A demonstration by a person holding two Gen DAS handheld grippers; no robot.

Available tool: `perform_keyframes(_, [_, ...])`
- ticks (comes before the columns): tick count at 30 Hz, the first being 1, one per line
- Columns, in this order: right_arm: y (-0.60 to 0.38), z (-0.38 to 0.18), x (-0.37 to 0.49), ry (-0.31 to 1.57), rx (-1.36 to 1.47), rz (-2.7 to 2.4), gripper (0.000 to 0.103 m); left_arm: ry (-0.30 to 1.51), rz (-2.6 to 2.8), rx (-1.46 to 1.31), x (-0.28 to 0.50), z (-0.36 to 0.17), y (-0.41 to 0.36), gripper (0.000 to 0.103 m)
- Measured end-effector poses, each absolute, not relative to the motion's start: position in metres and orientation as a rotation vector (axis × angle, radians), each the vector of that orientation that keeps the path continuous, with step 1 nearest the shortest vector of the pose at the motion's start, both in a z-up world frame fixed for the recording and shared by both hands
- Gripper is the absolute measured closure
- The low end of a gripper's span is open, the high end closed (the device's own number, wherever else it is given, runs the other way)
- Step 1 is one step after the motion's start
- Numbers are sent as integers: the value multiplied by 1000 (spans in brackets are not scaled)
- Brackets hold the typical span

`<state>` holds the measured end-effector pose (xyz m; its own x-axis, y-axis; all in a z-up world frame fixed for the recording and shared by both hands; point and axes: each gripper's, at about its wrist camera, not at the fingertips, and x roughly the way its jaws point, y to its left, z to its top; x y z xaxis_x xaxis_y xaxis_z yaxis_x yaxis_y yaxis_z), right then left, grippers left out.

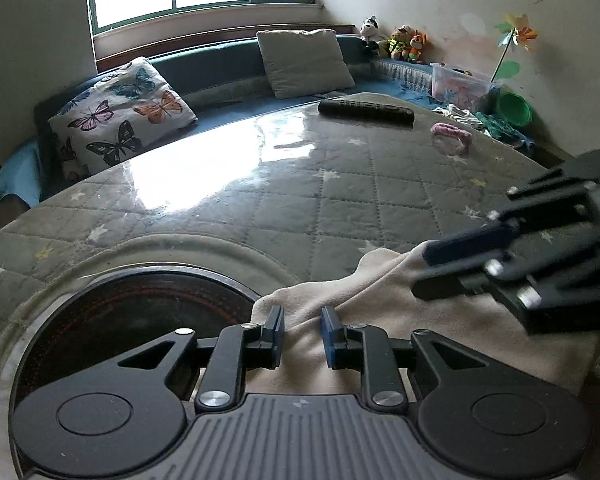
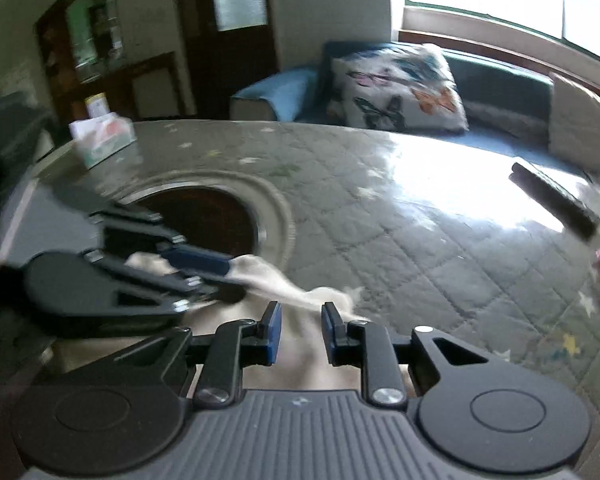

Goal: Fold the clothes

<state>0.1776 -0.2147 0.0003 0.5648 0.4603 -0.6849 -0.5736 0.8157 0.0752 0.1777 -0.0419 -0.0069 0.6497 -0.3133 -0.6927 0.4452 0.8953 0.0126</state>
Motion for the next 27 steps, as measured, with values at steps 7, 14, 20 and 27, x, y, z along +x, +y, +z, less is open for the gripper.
perform_keyframes(7, [-192,-11,137,735,-307,705,82,763,-438,180,182,-5,-41,80])
perform_keyframes(14, [-158,-11,103,691,-367,841,81,791,-461,215,188,-3,-42,78])
perform_keyframes(20, [-127,-19,91,663,-398,919,80,815,-507,274,193,-2,-42,74])
perform_keyframes(27, [-105,-21,89,660,-365,987,80,825,-512,277,198,-3,-40,64])
